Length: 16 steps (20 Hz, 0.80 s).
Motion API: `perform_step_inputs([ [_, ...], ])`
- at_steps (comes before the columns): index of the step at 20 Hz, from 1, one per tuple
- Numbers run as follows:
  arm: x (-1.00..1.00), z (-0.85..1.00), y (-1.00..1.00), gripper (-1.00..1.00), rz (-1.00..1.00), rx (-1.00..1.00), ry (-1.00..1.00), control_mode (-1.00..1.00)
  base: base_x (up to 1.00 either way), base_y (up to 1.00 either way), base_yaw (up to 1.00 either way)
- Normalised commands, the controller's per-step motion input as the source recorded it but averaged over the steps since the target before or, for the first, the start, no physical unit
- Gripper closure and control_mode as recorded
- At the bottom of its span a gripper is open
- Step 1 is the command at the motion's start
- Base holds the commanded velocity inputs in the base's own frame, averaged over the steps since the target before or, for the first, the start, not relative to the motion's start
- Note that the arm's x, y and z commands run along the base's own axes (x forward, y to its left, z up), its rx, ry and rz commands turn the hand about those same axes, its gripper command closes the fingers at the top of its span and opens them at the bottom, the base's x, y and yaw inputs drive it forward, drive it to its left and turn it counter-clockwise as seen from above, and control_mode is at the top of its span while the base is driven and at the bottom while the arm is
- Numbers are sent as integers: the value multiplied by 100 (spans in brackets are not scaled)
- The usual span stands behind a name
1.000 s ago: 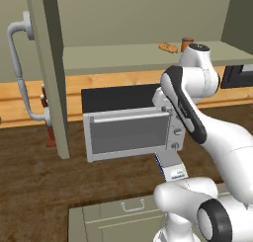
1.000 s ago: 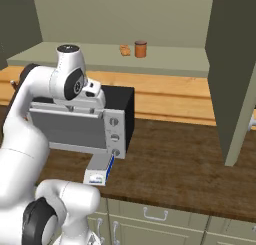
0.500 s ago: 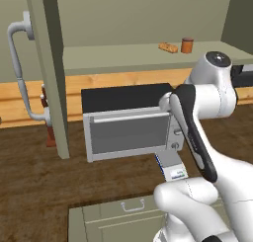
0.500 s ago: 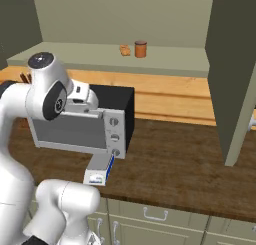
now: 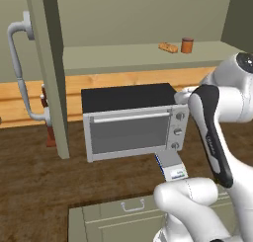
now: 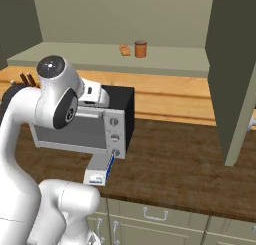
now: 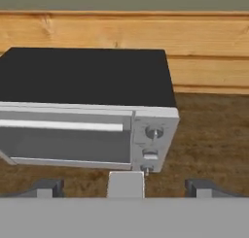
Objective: Pick the jam and place it on the digital scale for weighing, and close the cabinet.
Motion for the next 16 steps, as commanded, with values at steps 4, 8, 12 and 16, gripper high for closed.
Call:
perform_step_inputs([
  [4,0,63,-46,-100,0,8,-2,-100,0,0,0],
  [8,0,49,-36,-100,0,3,-12,-100,0,0,0],
  [12,0,37,-19,-100,0,-6,-21,-100,0,0,0],
  [16,0,39,-19,-100,0,-5,-19,-100,0,0,0],
])
